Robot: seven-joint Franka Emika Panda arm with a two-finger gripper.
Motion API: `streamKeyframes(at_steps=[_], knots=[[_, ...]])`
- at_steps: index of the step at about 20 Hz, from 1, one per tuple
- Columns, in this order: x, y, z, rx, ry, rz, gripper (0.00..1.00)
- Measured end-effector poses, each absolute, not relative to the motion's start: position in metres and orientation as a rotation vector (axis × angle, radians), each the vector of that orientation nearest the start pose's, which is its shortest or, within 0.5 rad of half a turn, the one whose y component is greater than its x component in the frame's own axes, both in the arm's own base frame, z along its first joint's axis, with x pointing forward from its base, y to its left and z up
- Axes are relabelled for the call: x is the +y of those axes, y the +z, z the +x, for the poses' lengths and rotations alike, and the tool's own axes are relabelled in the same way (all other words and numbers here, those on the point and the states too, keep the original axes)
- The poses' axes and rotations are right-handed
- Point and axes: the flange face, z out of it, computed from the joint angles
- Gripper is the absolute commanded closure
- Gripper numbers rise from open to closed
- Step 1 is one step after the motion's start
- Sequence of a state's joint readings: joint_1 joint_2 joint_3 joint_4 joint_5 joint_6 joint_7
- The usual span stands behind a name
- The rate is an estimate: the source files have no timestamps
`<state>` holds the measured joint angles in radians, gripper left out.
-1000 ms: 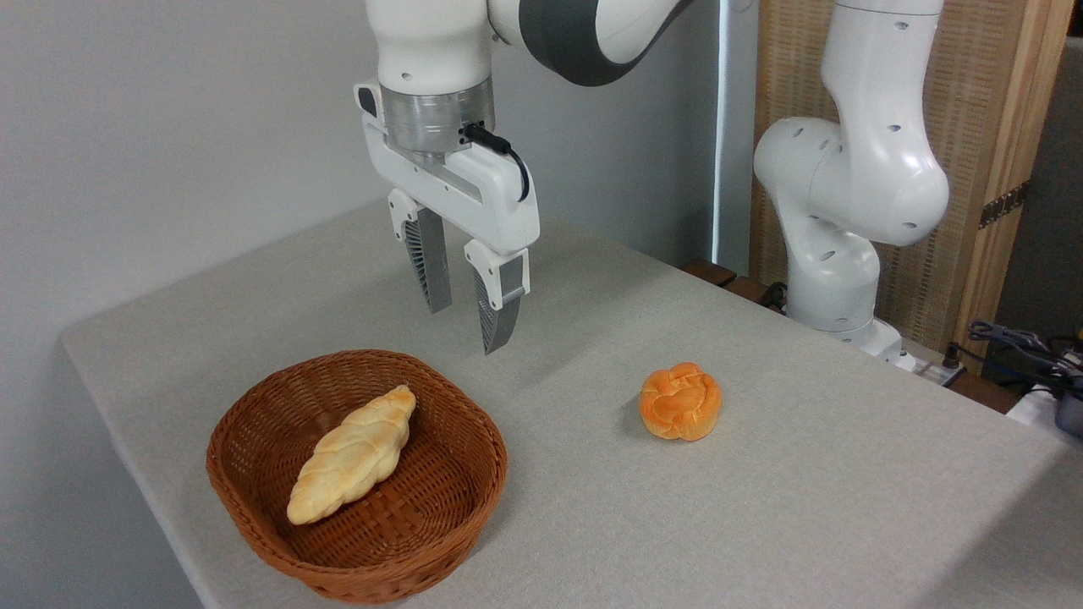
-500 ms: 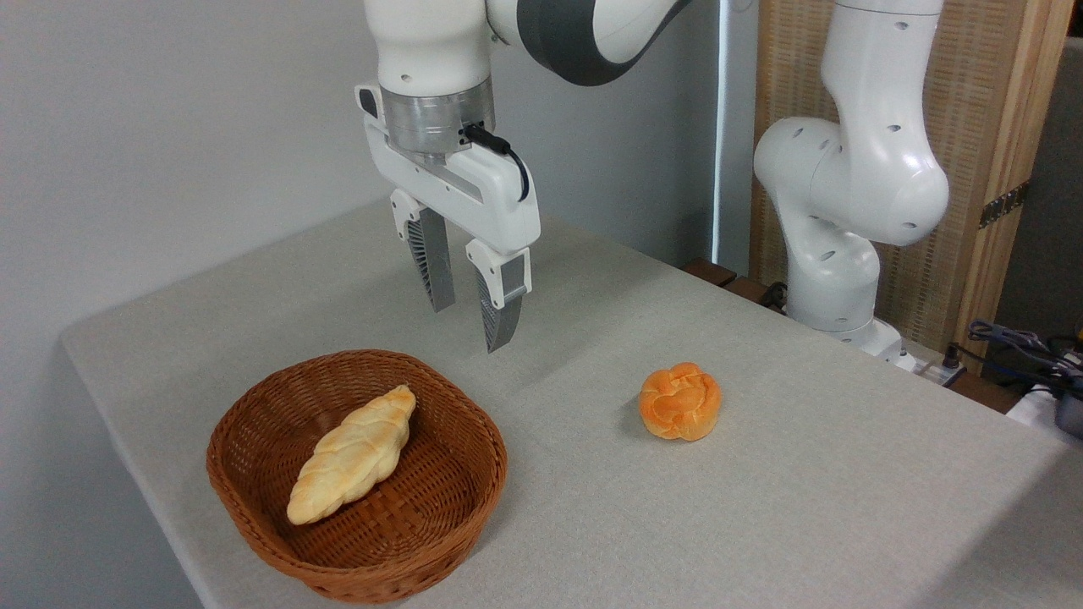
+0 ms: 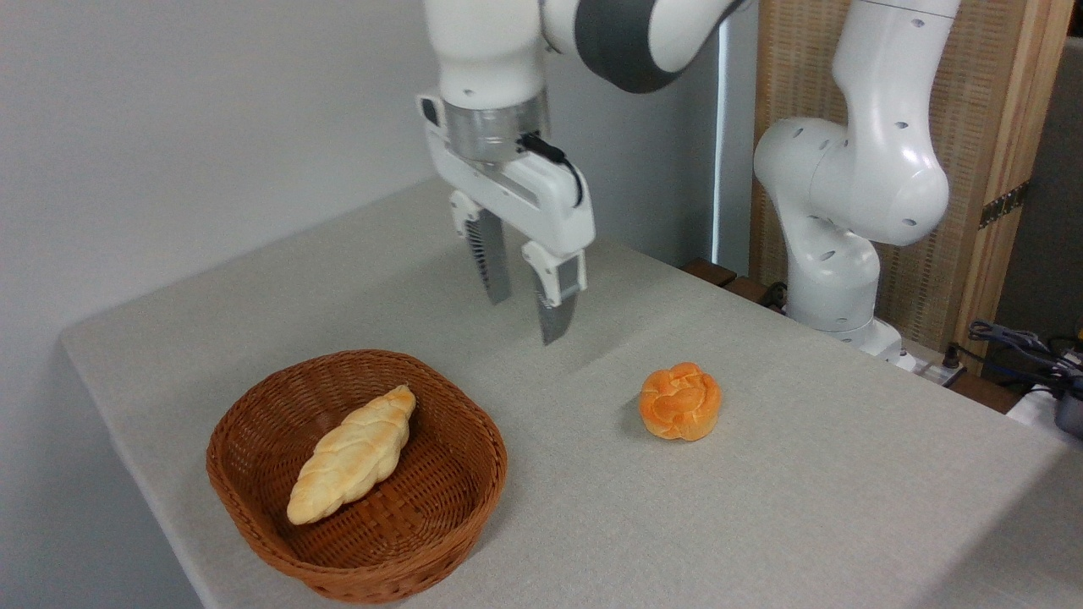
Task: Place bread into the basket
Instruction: 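Move the open gripper over the round orange bun and lower it, then close the gripper on the orange bun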
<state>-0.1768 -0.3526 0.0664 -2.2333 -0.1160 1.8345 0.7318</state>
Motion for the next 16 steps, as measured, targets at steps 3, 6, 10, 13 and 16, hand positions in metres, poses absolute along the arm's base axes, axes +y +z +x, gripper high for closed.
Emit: streamKeyframes(at_steps=[3,6,10,13,16], knots=[[-0.049,0.497,0.415,1.359,0.022,-3.002,0.00],[-0.035,0.489,0.401,1.441,0.030,-2.956,0.00],[-0.012,0.474,0.396,1.513,0.116,-2.822,0.00],[0.006,0.464,0.395,1.571,0.136,-2.760,0.00],[0.024,0.458,0.393,1.653,0.139,-2.735,0.00]])
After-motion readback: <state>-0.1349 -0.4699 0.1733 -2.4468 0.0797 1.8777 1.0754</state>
